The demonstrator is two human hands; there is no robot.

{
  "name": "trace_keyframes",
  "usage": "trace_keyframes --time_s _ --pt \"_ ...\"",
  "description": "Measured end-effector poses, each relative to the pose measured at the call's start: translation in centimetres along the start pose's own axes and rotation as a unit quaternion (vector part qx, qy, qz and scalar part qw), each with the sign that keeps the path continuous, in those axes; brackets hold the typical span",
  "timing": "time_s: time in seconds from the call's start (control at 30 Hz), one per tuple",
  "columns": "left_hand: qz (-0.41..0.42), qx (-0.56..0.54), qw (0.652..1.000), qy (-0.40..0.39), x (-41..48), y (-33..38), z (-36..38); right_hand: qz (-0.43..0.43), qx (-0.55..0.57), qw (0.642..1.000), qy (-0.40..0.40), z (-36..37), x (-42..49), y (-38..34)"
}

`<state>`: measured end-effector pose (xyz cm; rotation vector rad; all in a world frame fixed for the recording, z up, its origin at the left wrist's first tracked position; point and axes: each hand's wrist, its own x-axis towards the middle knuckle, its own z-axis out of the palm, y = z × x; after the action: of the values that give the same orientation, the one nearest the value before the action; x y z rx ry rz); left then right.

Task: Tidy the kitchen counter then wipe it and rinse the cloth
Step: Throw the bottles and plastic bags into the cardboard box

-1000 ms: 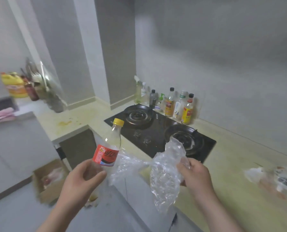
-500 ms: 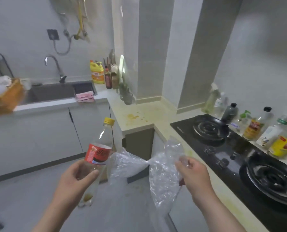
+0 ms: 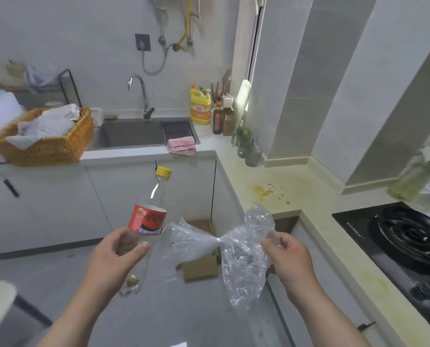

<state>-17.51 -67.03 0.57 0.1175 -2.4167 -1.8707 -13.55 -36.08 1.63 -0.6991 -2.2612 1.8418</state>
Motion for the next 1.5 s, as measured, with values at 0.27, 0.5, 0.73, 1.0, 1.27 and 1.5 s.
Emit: trace_keyframes --time_s 0.27,0.5,0.73,1.0,1.27,1.5 --pt "-0.035 0.003 0.999 0.024 7.7 -2.8 -0.1 -0.008 0.000 0.999 -0.039 6.7 8.7 -0.8" --pt "-0.090 0.019 0.995 0.031 17.5 -5.3 1.9 -0.006 -0.040 0.997 -0.060 13.1 20.7 -0.6" --pt "-0.154 0.059 0.986 0.035 28.2 -7.4 4.4 0.004 -0.073 0.991 -0.108 17.8 31.5 -0.9" --pt "-0.201 0.036 0.979 -0.027 37.2 -13.3 9.1 0.051 -0.116 0.985 -0.120 22.7 39.7 1.7" --pt "-0.286 0.030 0.952 -0.109 46.1 -27.1 13.4 0.151 -0.196 0.968 -0.049 28.7 46.8 11.9" --pt "-0.338 0.075 0.919 -0.187 51.7 -40.5 18.5 0.227 -0.175 0.957 0.044 34.1 52.7 24.4"
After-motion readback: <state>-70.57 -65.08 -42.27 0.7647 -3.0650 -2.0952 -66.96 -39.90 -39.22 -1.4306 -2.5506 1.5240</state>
